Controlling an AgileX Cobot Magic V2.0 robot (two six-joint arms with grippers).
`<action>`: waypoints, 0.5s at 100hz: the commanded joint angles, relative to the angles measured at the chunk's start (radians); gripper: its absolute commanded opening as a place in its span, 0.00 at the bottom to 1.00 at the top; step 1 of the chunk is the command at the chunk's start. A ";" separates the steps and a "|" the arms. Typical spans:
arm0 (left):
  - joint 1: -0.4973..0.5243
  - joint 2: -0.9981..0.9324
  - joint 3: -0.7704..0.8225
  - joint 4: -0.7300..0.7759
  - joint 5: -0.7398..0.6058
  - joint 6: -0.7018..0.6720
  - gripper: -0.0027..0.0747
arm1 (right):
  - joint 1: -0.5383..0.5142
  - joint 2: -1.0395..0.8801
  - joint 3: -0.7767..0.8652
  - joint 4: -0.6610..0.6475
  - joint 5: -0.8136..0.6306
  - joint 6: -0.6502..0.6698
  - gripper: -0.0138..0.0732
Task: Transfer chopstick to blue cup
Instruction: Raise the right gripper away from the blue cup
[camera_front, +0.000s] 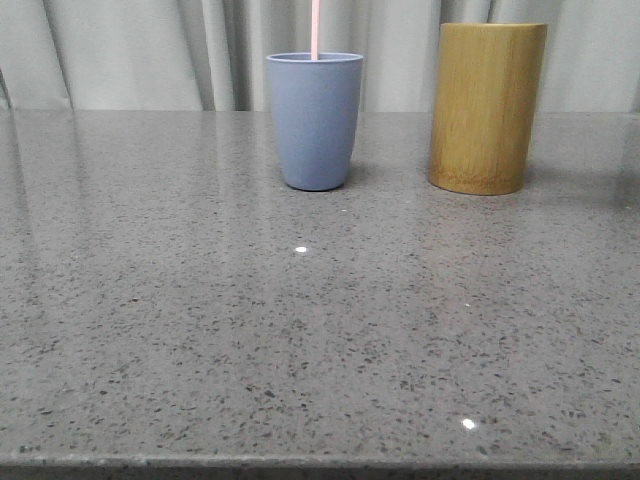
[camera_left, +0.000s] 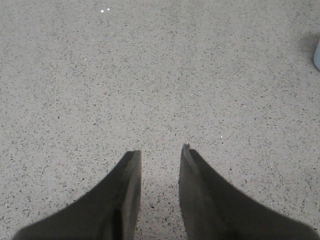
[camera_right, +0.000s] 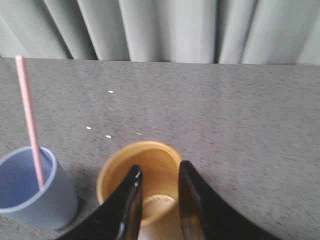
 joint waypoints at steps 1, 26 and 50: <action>0.002 -0.003 -0.026 -0.001 -0.066 -0.007 0.28 | -0.018 -0.079 0.022 -0.045 -0.065 -0.006 0.40; 0.002 -0.003 -0.026 -0.002 -0.076 -0.007 0.28 | -0.024 -0.228 0.170 -0.061 -0.065 -0.005 0.40; 0.002 -0.003 -0.026 -0.002 -0.082 -0.007 0.28 | -0.073 -0.389 0.307 -0.061 -0.061 0.022 0.22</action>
